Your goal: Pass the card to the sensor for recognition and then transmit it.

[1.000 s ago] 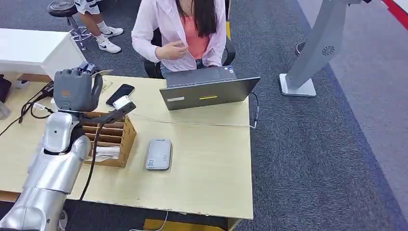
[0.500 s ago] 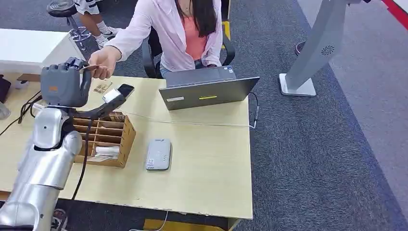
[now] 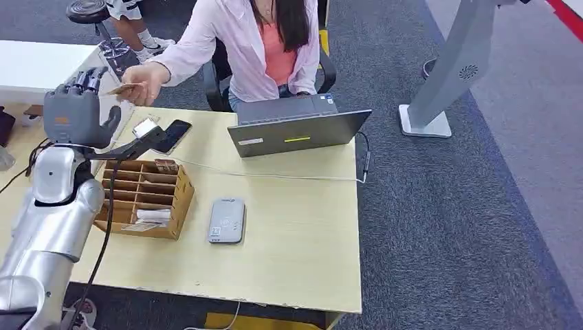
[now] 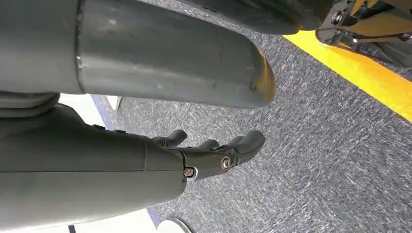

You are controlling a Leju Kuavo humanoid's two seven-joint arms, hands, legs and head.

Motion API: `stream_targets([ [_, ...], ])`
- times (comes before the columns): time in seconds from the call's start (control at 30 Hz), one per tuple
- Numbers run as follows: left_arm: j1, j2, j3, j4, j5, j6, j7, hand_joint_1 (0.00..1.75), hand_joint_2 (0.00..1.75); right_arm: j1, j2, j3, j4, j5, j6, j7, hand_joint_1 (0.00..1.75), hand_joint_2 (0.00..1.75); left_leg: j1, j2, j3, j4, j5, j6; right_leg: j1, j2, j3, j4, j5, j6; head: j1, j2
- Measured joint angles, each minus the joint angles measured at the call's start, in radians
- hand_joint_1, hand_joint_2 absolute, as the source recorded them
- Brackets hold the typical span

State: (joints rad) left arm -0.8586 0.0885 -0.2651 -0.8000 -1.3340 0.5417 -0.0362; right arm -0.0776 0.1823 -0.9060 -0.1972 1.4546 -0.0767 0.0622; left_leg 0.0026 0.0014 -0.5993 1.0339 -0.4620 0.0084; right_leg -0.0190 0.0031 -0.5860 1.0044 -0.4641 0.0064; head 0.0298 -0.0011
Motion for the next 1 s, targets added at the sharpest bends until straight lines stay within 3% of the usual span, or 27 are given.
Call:
stream_targets([
  [0.4, 0.012, -0.001, 0.000, 0.013, 0.000, 0.018, -0.013, 0.00, 1.75, -0.001, 0.000, 0.000, 0.000, 0.000, -0.001, 0.000, 0.00, 0.00, 0.000, 0.000, 0.000, 0.000, 0.000, 0.000, 0.000, 0.000, 0.000, 0.000, 0.000, 0.000, 0.000, 0.000],
  [0.67, 0.071, -0.007, 0.000, -0.056, 0.000, 0.011, -0.024, 0.00, 1.75, -0.002, 0.000, 0.000, 0.000, -0.009, -0.005, 0.000, 0.00, 0.00, 0.000, 0.000, 0.000, 0.000, 0.000, 0.000, 0.000, 0.000, 0.000, 0.000, 0.000, 0.000, 0.000, 0.000],
  [0.87, 0.218, -0.016, -0.008, -0.240, 0.021, -0.129, -0.006, 0.00, 1.75, -0.001, 0.000, -0.011, 0.000, -0.048, -0.020, 0.006, 0.00, 0.00, 0.000, 0.001, 0.000, 0.000, -0.001, 0.000, 0.000, 0.001, -0.001, 0.000, 0.000, 0.000, 0.000, 0.000],
  [1.0, 0.347, -0.015, -0.045, -0.390, 0.021, -0.171, 0.018, 0.00, 1.75, 0.002, 0.000, -0.031, 0.000, -0.071, -0.032, 0.006, 0.00, 0.00, 0.000, 0.001, 0.000, 0.000, -0.001, 0.000, 0.000, 0.001, -0.001, 0.000, -0.001, 0.000, 0.000, 0.000],
])
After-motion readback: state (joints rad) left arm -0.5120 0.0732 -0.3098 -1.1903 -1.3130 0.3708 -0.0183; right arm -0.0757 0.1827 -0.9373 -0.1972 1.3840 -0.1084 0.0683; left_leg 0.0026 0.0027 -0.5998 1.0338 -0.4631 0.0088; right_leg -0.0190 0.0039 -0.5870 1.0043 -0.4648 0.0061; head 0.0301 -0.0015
